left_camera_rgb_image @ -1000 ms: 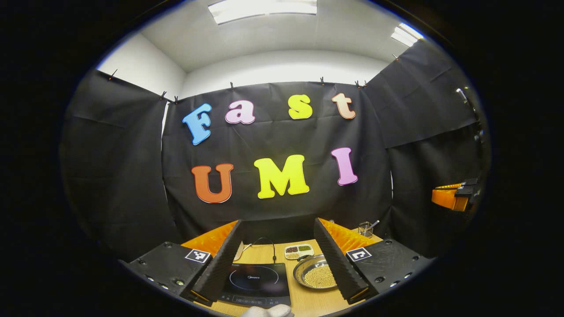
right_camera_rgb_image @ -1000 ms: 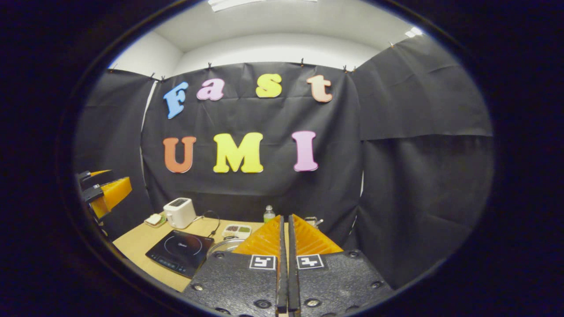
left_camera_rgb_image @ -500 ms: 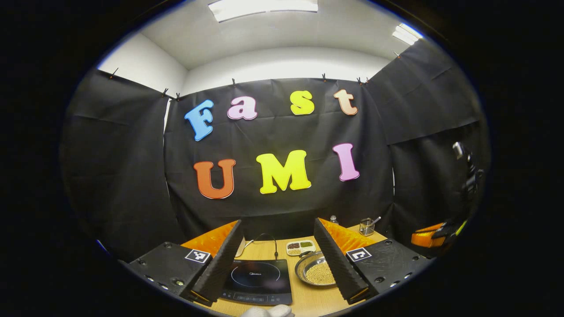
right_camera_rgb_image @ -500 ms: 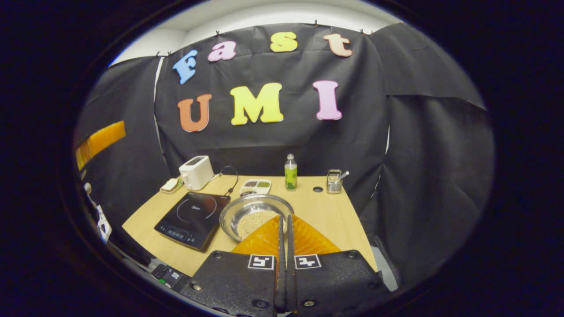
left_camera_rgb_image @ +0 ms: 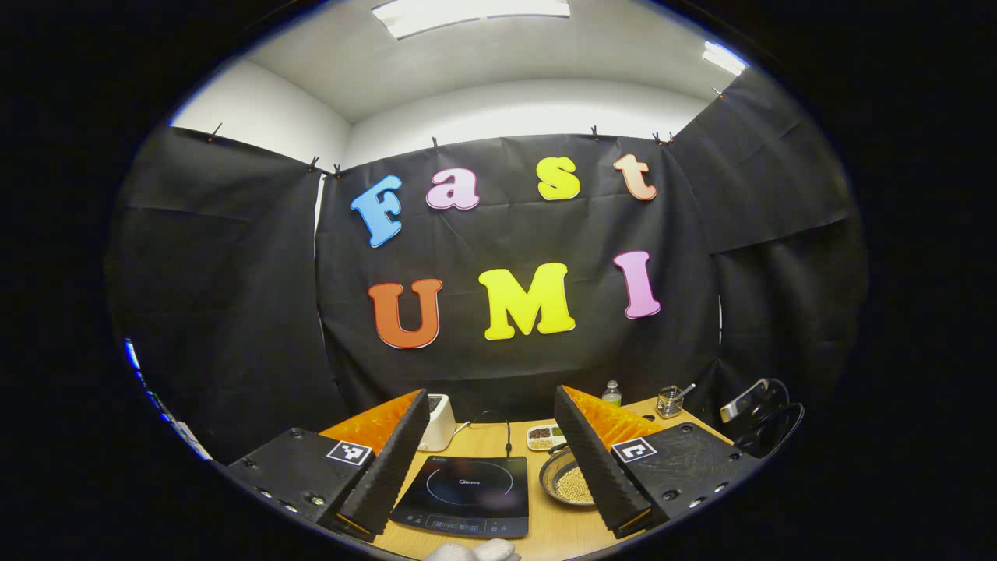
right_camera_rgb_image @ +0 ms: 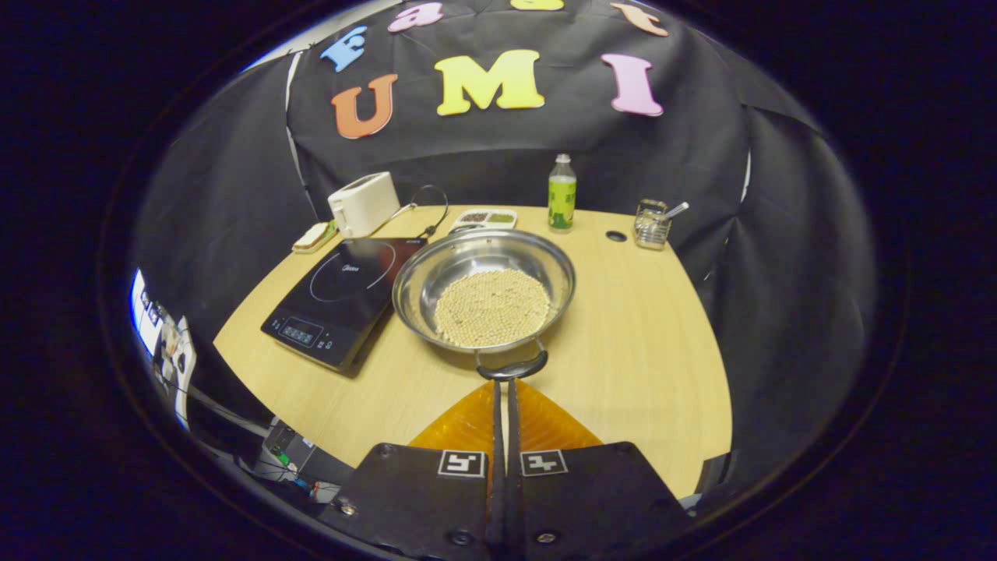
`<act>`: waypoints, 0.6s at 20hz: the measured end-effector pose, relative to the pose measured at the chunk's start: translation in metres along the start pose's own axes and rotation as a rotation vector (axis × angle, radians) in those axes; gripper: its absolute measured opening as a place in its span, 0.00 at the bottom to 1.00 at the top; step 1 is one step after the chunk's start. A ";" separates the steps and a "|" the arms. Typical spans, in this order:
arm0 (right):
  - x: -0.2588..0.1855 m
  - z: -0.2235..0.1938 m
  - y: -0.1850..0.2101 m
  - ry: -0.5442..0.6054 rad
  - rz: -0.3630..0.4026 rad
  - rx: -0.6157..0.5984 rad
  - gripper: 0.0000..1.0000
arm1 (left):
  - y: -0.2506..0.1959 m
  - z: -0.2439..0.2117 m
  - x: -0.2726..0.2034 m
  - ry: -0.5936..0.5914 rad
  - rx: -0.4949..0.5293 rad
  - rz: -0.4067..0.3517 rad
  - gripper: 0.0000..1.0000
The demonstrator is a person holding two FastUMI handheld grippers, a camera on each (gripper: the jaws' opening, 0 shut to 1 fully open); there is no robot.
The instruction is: First push the handle of the pot to place it horizontally, then grasp the pot with both hands and set it on the induction cooktop.
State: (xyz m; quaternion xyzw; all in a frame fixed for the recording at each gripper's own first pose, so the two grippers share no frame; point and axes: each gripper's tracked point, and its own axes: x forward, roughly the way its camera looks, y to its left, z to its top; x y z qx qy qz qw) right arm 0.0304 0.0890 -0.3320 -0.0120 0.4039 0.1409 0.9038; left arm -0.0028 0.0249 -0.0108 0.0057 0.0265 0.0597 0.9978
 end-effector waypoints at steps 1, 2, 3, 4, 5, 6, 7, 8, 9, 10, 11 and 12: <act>0.011 -0.006 0.006 0.031 0.014 -0.010 0.04 | 0.004 0.000 0.000 0.003 0.003 0.014 0.96; 0.023 -0.010 0.015 0.058 0.033 -0.017 0.04 | 0.006 -0.001 0.000 0.005 0.009 0.027 0.96; 0.033 -0.012 0.022 0.082 0.052 -0.027 0.01 | 0.010 -0.002 -0.001 0.007 0.017 0.044 0.96; 0.044 -0.014 0.030 0.103 0.069 -0.038 0.02 | 0.014 -0.003 -0.001 0.010 0.022 0.062 0.96; 0.051 -0.015 0.037 0.120 0.086 -0.045 0.01 | 0.017 -0.006 -0.001 0.016 0.025 0.077 0.96; 0.059 -0.012 0.041 0.123 0.093 -0.042 0.01 | 0.021 -0.009 -0.002 0.024 0.028 0.092 0.96; 0.068 -0.012 0.043 0.138 0.094 -0.040 0.01 | 0.023 -0.011 -0.002 0.032 0.031 0.109 0.96; 0.077 -0.013 0.045 0.157 0.092 -0.034 0.04 | 0.028 -0.013 -0.003 0.038 0.031 0.127 0.96; 0.084 -0.013 0.047 0.173 0.094 -0.025 0.04 | 0.034 -0.012 -0.003 0.038 0.033 0.150 0.96; 0.091 -0.012 0.048 0.185 0.093 -0.016 0.01 | 0.038 -0.012 -0.003 0.041 0.034 0.169 0.96; 0.096 -0.009 0.048 0.196 0.094 -0.009 0.04 | 0.042 -0.011 -0.003 0.042 0.034 0.187 0.96; 0.101 -0.006 0.047 0.200 0.096 -0.003 0.01 | 0.045 -0.012 -0.002 0.043 0.034 0.202 0.96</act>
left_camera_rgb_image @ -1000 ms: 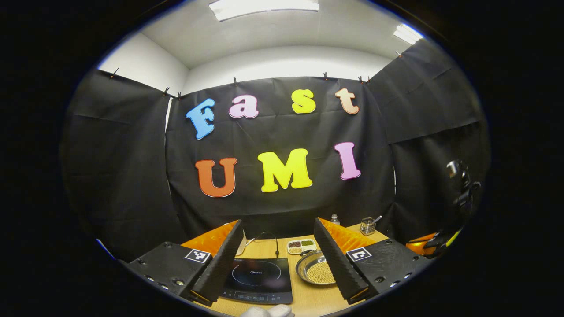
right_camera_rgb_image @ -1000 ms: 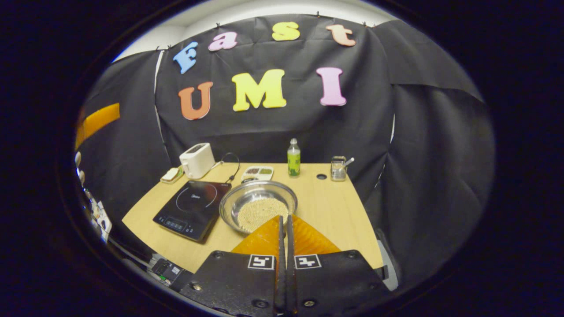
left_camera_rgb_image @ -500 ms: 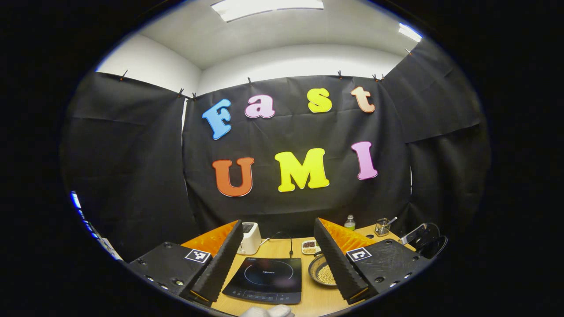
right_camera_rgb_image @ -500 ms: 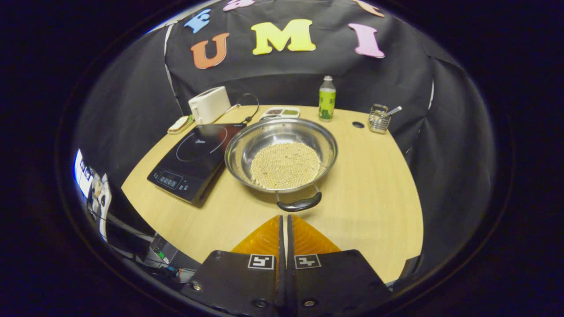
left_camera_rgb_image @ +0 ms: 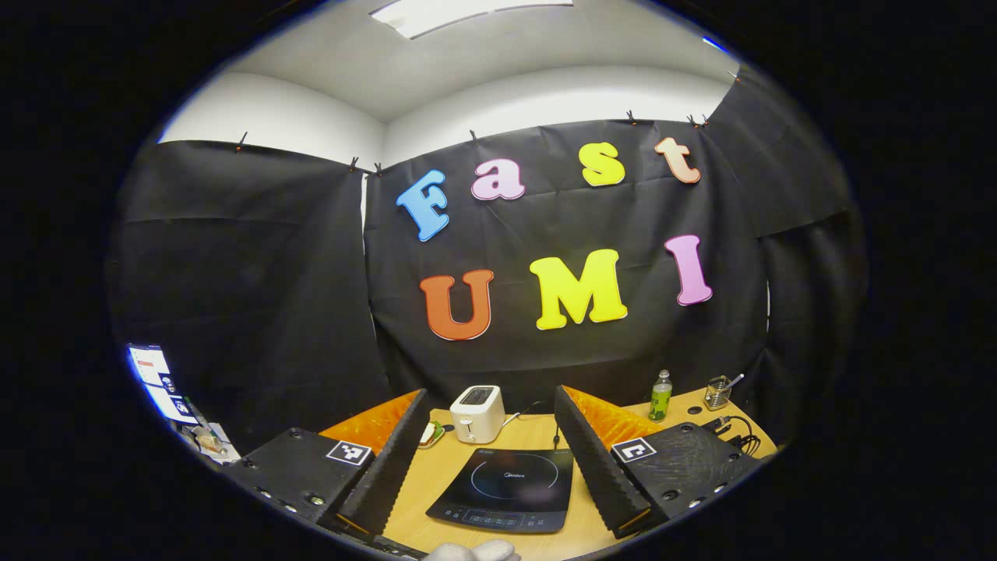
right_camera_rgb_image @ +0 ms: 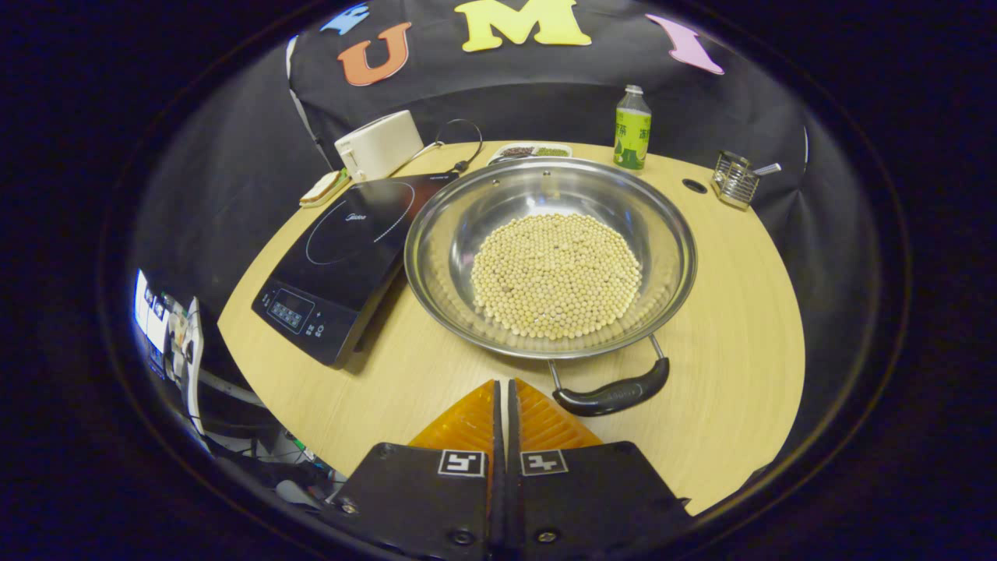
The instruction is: First push the handle of the pot to place it horizontally, then grasp the pot with both hands and set it on the induction cooktop.
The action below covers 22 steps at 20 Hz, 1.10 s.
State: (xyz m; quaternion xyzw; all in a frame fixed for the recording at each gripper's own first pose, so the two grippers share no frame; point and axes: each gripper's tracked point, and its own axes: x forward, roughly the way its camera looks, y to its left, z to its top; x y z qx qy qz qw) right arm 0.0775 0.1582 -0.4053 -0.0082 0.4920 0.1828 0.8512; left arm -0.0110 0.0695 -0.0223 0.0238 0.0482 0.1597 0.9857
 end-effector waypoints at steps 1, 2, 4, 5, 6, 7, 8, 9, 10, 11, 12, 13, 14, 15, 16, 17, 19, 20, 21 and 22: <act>0.003 0.002 -0.002 0.001 -0.003 0.000 0.01 | 0.004 0.000 0.003 0.000 -0.001 0.015 0.96; 0.005 0.003 -0.005 0.007 -0.008 -0.002 0.04 | 0.006 0.001 0.005 -0.001 -0.004 0.028 0.96; 0.007 0.003 -0.008 0.020 0.004 0.009 0.01 | 0.008 -0.001 0.009 0.002 -0.011 0.041 0.96; 0.006 0.003 -0.009 0.022 0.011 0.013 0.01 | 0.007 -0.001 0.011 0.003 -0.013 0.045 0.96; 0.006 0.002 -0.011 0.025 0.011 0.006 0.01 | 0.005 -0.002 0.014 0.005 -0.013 0.045 0.96; 0.006 0.003 -0.013 0.024 0.006 -0.004 0.04 | 0.003 -0.004 0.017 0.008 -0.012 0.043 0.96; 0.006 0.003 -0.017 0.027 -0.001 -0.012 0.00 | 0.000 -0.004 0.020 0.010 -0.011 0.041 0.96; 0.004 0.001 -0.022 0.029 -0.006 -0.014 0.01 | -0.004 -0.005 0.021 0.010 -0.012 0.037 0.96; 0.002 -0.001 -0.027 0.032 -0.009 -0.005 0.01 | -0.008 -0.005 0.023 0.009 -0.013 0.031 0.96; 0.001 -0.002 -0.031 0.034 -0.009 0.007 0.01 | -0.012 -0.004 0.024 0.007 -0.013 0.027 0.96; 0.000 -0.002 -0.035 0.035 -0.011 0.017 0.00 | -0.016 -0.003 0.025 0.004 -0.013 0.019 0.96; -0.002 -0.002 -0.040 0.035 -0.017 0.025 0.01 | -0.019 -0.003 0.026 0.003 -0.014 0.012 0.96; -0.002 0.000 -0.046 0.036 -0.022 0.027 0.01 | -0.022 -0.001 0.028 0.002 -0.014 0.009 0.96; -0.003 0.000 -0.051 0.036 -0.027 0.027 0.01 | -0.025 -0.001 0.030 0.001 -0.014 0.004 0.96; -0.003 0.001 -0.056 0.035 -0.031 0.028 0.01 | -0.028 -0.002 0.032 0.001 -0.015 0.001 0.96; -0.004 0.001 -0.060 0.035 -0.034 0.028 0.01 | -0.030 -0.001 0.032 0.000 -0.016 -0.001 0.96; -0.006 0.003 -0.071 0.034 -0.043 0.028 0.01 | -0.034 0.002 0.031 -0.006 -0.022 0.003 0.96; -0.007 0.004 -0.078 0.035 -0.050 0.027 0.00 | -0.034 0.000 0.032 -0.004 -0.025 0.007 0.96; -0.008 0.005 -0.084 0.035 -0.057 0.026 0.01 | -0.035 -0.002 0.032 -0.002 -0.028 0.009 0.96; -0.009 0.007 -0.090 0.034 -0.063 0.024 0.04 | -0.037 -0.002 0.031 0.001 -0.027 0.013 0.96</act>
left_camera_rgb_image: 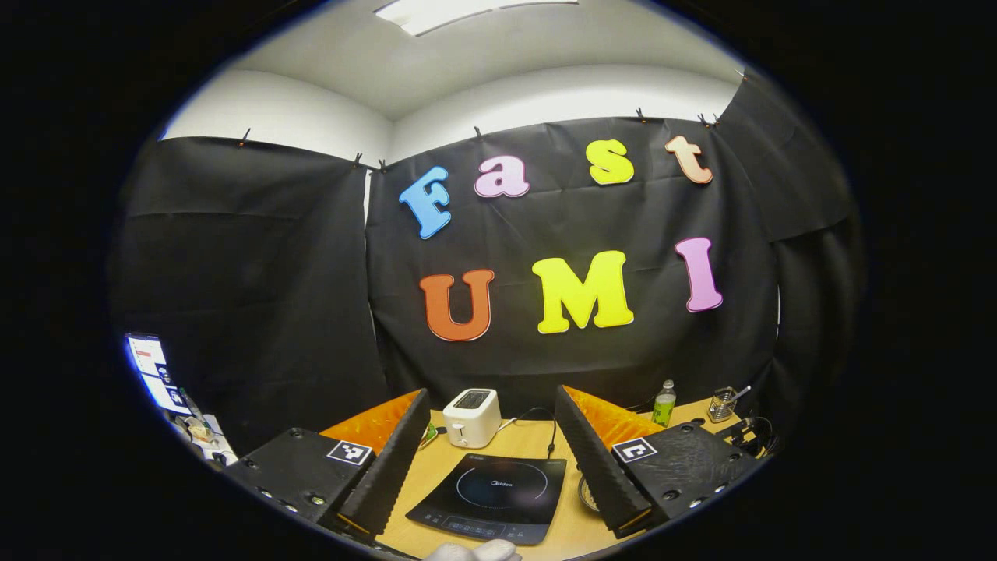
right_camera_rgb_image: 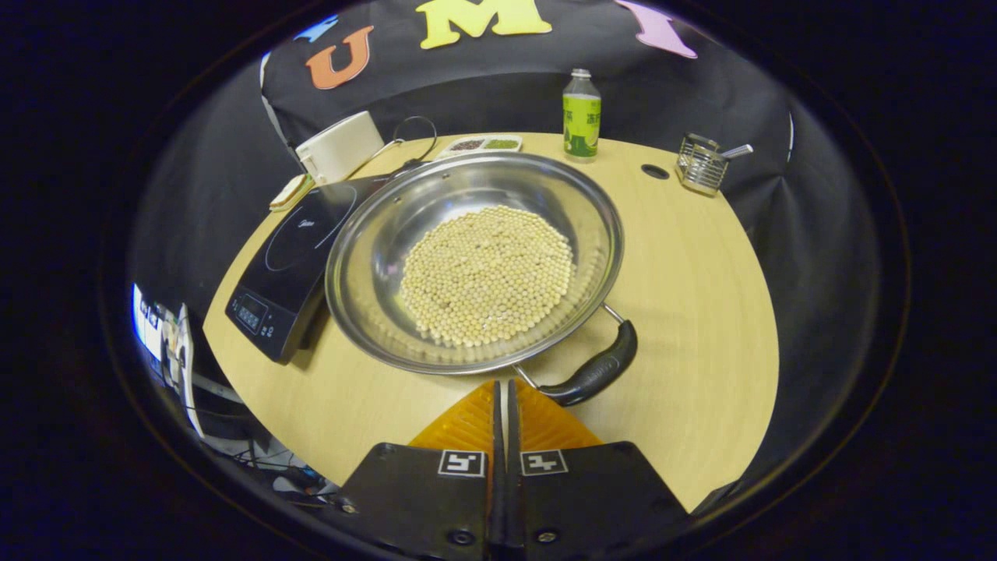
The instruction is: First push the handle of the pot to place it horizontally, then grasp the pot with both hands and set it on the induction cooktop.
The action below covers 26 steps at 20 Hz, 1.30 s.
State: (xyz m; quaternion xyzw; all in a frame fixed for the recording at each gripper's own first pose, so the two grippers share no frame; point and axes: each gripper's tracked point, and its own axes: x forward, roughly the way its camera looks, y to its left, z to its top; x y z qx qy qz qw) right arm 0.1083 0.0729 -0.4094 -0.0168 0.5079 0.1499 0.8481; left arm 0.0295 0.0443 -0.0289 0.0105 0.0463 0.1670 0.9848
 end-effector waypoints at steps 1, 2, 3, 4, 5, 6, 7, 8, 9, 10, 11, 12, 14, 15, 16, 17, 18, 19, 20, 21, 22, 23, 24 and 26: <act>0.000 0.001 -0.005 0.001 -0.004 0.000 0.00 | -0.001 -0.001 -0.001 0.001 0.003 0.006 0.96; 0.000 0.003 -0.010 0.004 -0.006 0.000 0.01 | 0.001 -0.002 -0.002 -0.001 0.007 0.017 0.96; 0.000 0.004 -0.015 0.005 -0.008 -0.004 0.04 | 0.001 -0.003 -0.003 0.000 0.012 0.030 0.96; 0.000 0.005 -0.020 0.008 -0.011 -0.012 0.01 | 0.002 -0.003 -0.003 0.000 0.015 0.046 0.96; 0.000 0.007 -0.025 0.009 -0.014 -0.022 0.01 | 0.003 -0.004 -0.003 0.002 0.014 0.059 0.96; 0.001 0.009 -0.030 0.009 -0.017 -0.031 0.04 | 0.003 -0.006 -0.003 0.007 0.010 0.071 0.96; 0.002 0.010 -0.034 0.009 -0.019 -0.038 0.00 | 0.003 -0.008 -0.004 0.013 0.007 0.080 0.96; 0.002 0.012 -0.037 0.011 -0.020 -0.044 0.07 | 0.002 -0.010 -0.006 0.020 0.006 0.093 0.96; 0.003 0.013 -0.040 0.011 -0.020 -0.051 0.01 | 0.003 -0.011 -0.006 0.024 0.007 0.103 0.96; 0.005 0.015 -0.043 0.013 -0.022 -0.059 0.01 | 0.003 -0.013 -0.008 0.028 0.011 0.114 0.96; 0.006 0.017 -0.046 0.013 -0.024 -0.067 0.01 | 0.003 -0.015 -0.009 0.035 0.015 0.123 0.96; 0.007 0.019 -0.050 0.014 -0.025 -0.072 0.01 | 0.002 -0.018 -0.010 0.041 0.021 0.133 0.96; 0.008 0.023 -0.056 0.016 -0.020 -0.077 0.01 | 0.001 -0.019 -0.013 0.048 0.028 0.154 0.96; 0.008 0.024 -0.059 0.017 -0.018 -0.081 0.01 | -0.002 -0.020 -0.014 0.047 0.024 0.163 0.96; 0.009 0.027 -0.063 0.018 -0.018 -0.085 0.01 | -0.004 -0.021 -0.015 0.050 0.020 0.170 0.96; 0.010 0.030 -0.068 0.018 -0.020 -0.091 0.01 | -0.006 -0.023 -0.017 0.053 0.017 0.178 0.96; 0.011 0.033 -0.073 0.017 -0.022 -0.096 0.00 | -0.009 -0.024 -0.017 0.057 0.014 0.184 0.96; 0.011 0.036 -0.078 0.016 -0.022 -0.100 0.01 | -0.011 -0.025 -0.018 0.060 0.012 0.190 0.96; 0.011 0.039 -0.082 0.016 -0.021 -0.099 0.01 | -0.014 -0.026 -0.020 0.064 0.011 0.198 0.96; 0.012 0.041 -0.085 0.017 -0.016 -0.097 0.01 | -0.016 -0.028 -0.022 0.067 0.010 0.205 0.96; 0.013 0.044 -0.089 0.017 -0.012 -0.099 0.01 | -0.019 -0.028 -0.024 0.070 0.009 0.210 0.96; 0.014 0.047 -0.093 0.015 -0.015 -0.104 0.01 | -0.022 -0.028 -0.024 0.071 0.009 0.216 0.96; 0.015 0.051 -0.098 0.013 -0.020 -0.111 0.00 | -0.023 -0.027 -0.026 0.073 0.010 0.222 0.96; 0.016 0.056 -0.103 0.009 -0.023 -0.127 0.00 | -0.027 -0.028 -0.028 0.078 0.007 0.231 0.96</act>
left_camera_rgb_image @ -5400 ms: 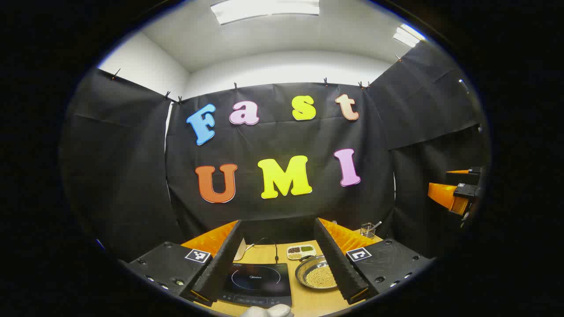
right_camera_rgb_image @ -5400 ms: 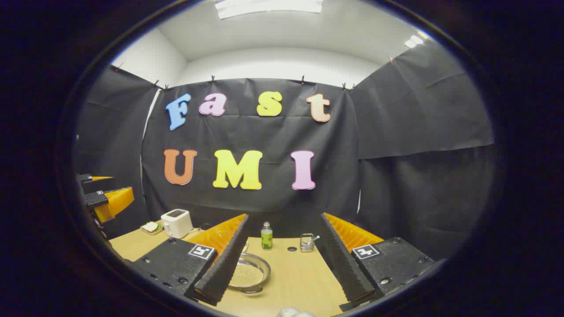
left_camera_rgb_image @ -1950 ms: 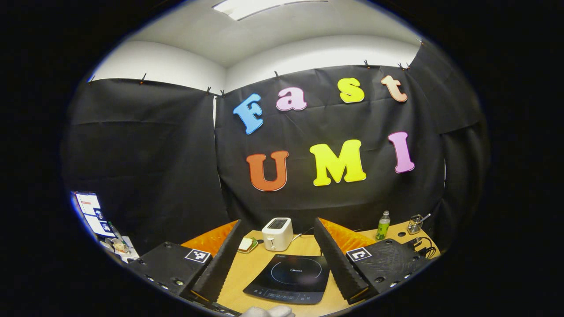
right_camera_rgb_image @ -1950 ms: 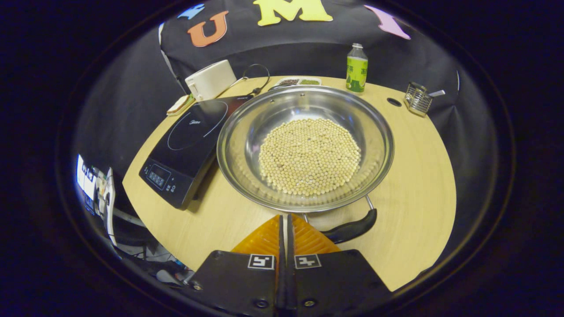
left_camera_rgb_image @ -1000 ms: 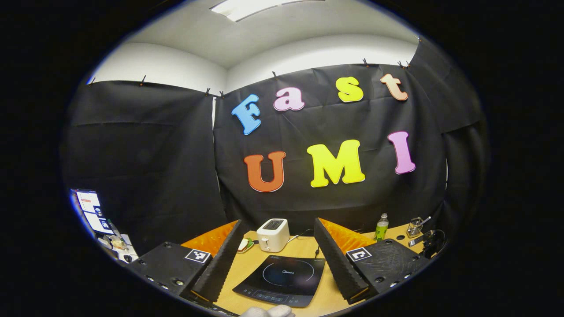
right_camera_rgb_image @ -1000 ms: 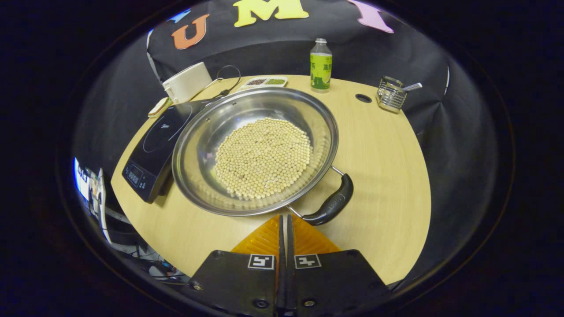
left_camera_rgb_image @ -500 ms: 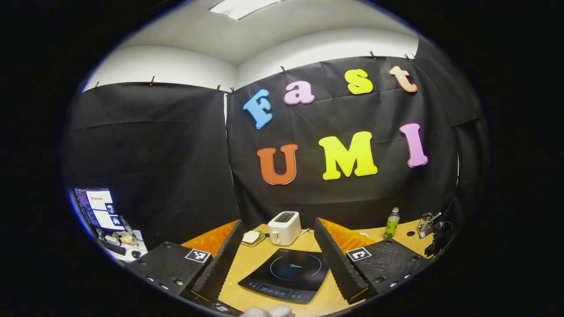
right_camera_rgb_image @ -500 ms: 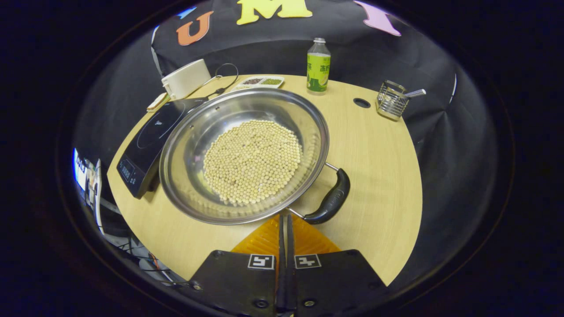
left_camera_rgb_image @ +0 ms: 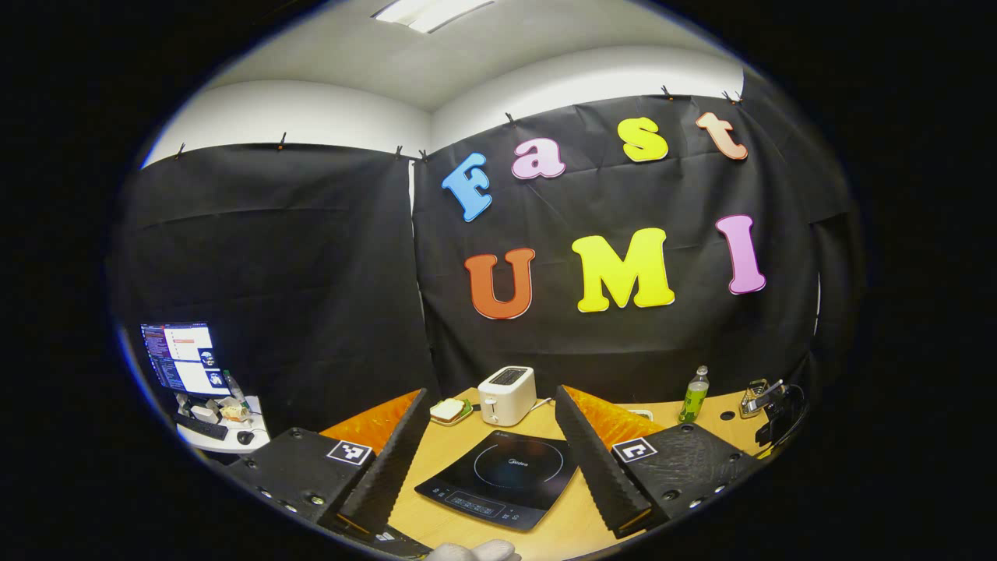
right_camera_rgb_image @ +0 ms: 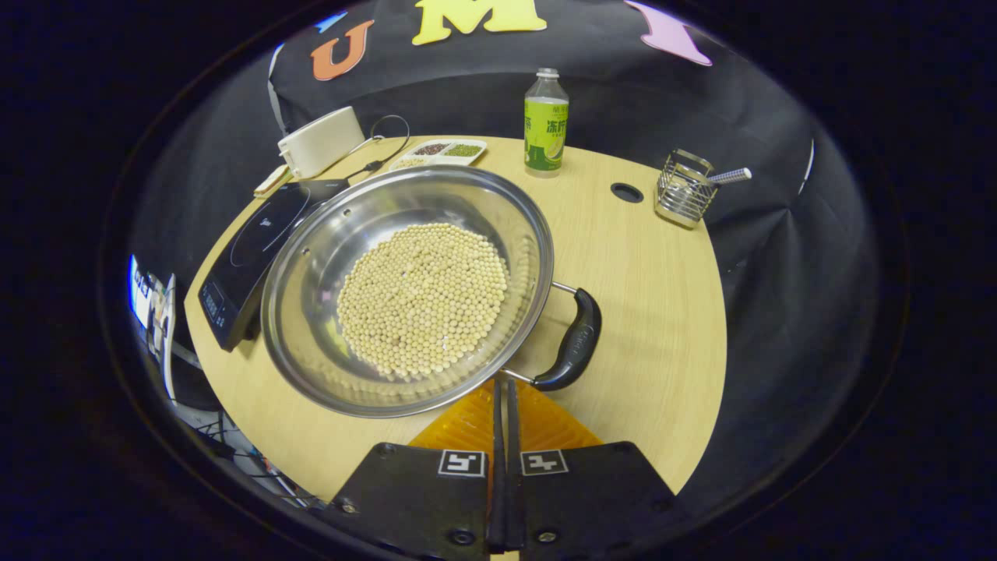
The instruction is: First push the handle of the pot to place it horizontally, then grasp the pot with both hands and set it on the induction cooktop.
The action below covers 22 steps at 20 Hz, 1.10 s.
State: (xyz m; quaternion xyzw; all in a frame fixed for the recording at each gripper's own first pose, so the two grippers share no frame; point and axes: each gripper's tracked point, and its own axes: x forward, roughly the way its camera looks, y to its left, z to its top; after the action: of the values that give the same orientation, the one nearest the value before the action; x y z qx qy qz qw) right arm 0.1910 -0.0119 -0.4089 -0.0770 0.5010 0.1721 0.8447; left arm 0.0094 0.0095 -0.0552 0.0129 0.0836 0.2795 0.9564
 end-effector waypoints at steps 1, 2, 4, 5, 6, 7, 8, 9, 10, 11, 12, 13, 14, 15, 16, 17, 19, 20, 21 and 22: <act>0.001 0.002 -0.003 -0.004 -0.001 -0.006 0.01 | -0.003 0.000 -0.001 0.001 -0.001 0.003 0.96; 0.002 0.004 -0.006 -0.010 -0.004 -0.009 0.01 | -0.005 0.001 -0.002 0.004 -0.002 0.005 0.96; 0.004 0.010 -0.014 -0.027 -0.021 -0.019 0.00 | -0.008 0.001 -0.004 0.009 -0.004 0.007 0.96; 0.006 0.013 -0.019 -0.035 -0.038 -0.021 0.01 | -0.007 0.001 -0.005 0.011 -0.003 0.007 0.96; 0.005 0.014 -0.021 -0.045 -0.044 -0.019 0.04 | -0.009 0.001 -0.006 0.014 0.000 0.006 0.96; 0.006 0.015 -0.021 -0.049 -0.045 -0.015 0.04 | -0.009 0.000 -0.007 0.017 0.002 0.005 0.96; 0.005 0.015 -0.021 -0.053 -0.045 -0.008 0.01 | -0.010 0.001 -0.007 0.022 0.006 0.000 0.96; 0.005 0.016 -0.021 -0.061 -0.045 0.001 0.01 | -0.010 0.001 -0.008 0.027 0.007 -0.005 0.96; 0.003 0.016 -0.021 -0.073 -0.045 0.009 0.01 | -0.010 0.002 -0.007 0.029 0.010 -0.011 0.96; 0.000 0.015 -0.022 -0.083 -0.054 0.017 0.01 | -0.009 0.003 -0.007 0.030 0.012 -0.018 0.96; -0.005 0.017 -0.022 -0.112 -0.053 0.025 0.04 | -0.009 0.005 -0.007 0.024 0.015 -0.027 0.96; -0.010 0.018 -0.023 -0.138 -0.067 0.033 0.01 | -0.008 0.006 -0.005 0.018 0.017 -0.042 0.96; -0.016 0.015 -0.027 -0.151 -0.096 0.037 0.04 | -0.008 0.007 -0.003 0.012 0.017 -0.067 0.96; -0.024 0.012 -0.027 -0.168 -0.111 0.044 0.02 | -0.011 0.010 -0.001 -0.007 0.011 -0.109 0.96; -0.034 0.009 -0.024 -0.182 -0.120 0.053 0.04 | -0.013 0.012 0.002 -0.021 0.013 -0.150 0.96; -0.044 0.005 -0.023 -0.189 -0.135 0.062 0.02 | -0.014 0.012 0.006 -0.030 0.019 -0.190 0.96; -0.068 0.000 -0.016 -0.223 -0.158 0.082 0.10 | -0.012 0.011 0.015 -0.041 0.021 -0.261 0.96; -0.080 -0.002 -0.010 -0.247 -0.156 0.092 0.24 | -0.012 0.009 0.019 -0.041 0.017 -0.293 0.96; -0.094 -0.002 -0.003 -0.276 -0.159 0.107 0.43 | -0.010 0.006 0.023 -0.040 0.017 -0.318 0.96; -0.105 -0.005 0.000 -0.294 -0.181 0.116 0.62 | -0.009 0.002 0.026 -0.039 0.014 -0.348 0.96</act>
State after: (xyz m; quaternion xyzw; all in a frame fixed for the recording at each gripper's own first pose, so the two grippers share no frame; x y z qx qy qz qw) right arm 0.1411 -0.0363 -0.3199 -0.0471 0.3721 0.0755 0.9239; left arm 0.0364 0.0157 -0.0575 0.0104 0.0679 0.1090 0.9917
